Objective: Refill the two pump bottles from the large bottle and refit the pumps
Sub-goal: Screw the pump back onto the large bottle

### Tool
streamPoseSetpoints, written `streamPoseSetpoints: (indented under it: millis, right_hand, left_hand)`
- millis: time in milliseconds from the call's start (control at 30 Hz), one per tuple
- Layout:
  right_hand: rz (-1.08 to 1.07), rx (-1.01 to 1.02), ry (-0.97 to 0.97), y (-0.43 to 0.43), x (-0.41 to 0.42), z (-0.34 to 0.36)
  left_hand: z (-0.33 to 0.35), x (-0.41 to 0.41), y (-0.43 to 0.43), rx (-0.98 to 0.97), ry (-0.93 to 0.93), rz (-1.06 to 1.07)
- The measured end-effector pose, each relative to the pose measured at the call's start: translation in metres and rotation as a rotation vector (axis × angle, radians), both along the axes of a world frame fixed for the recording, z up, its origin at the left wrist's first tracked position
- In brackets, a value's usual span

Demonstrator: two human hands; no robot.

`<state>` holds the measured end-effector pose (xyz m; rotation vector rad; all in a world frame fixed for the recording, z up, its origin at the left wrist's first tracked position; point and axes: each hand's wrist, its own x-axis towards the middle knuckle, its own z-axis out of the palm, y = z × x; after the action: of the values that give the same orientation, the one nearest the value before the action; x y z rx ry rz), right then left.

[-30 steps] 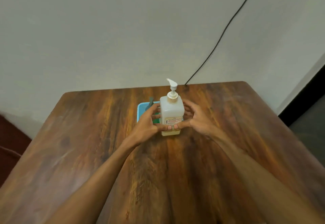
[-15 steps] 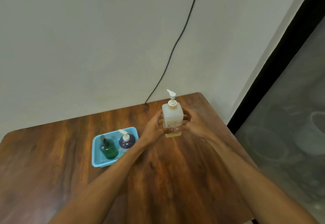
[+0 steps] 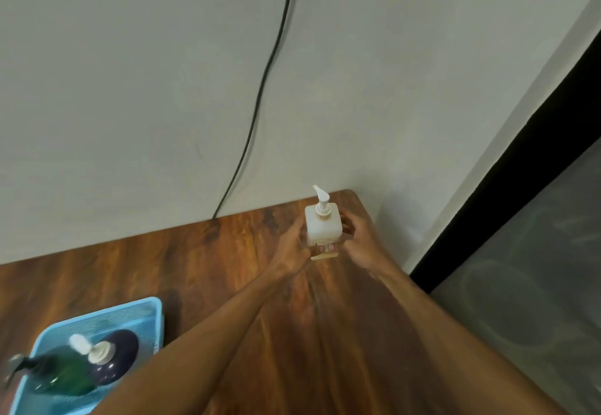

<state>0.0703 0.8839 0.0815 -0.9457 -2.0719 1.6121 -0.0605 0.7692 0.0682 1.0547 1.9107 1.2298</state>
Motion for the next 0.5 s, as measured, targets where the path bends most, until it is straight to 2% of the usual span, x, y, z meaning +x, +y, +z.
streamPoseSetpoints:
  millis: [200,500]
  right_hand:
    - [-0.005,0.023,-0.041,0.051,-0.008,-0.047]
    - [-0.015,0.059,0.039,0.069,-0.016,-0.062]
  left_hand:
    - [-0.035,-0.007,0.053,-0.044,-0.022,0.0]
    - [-0.052,-0.006,0.076,-0.016,0.022,-0.01]
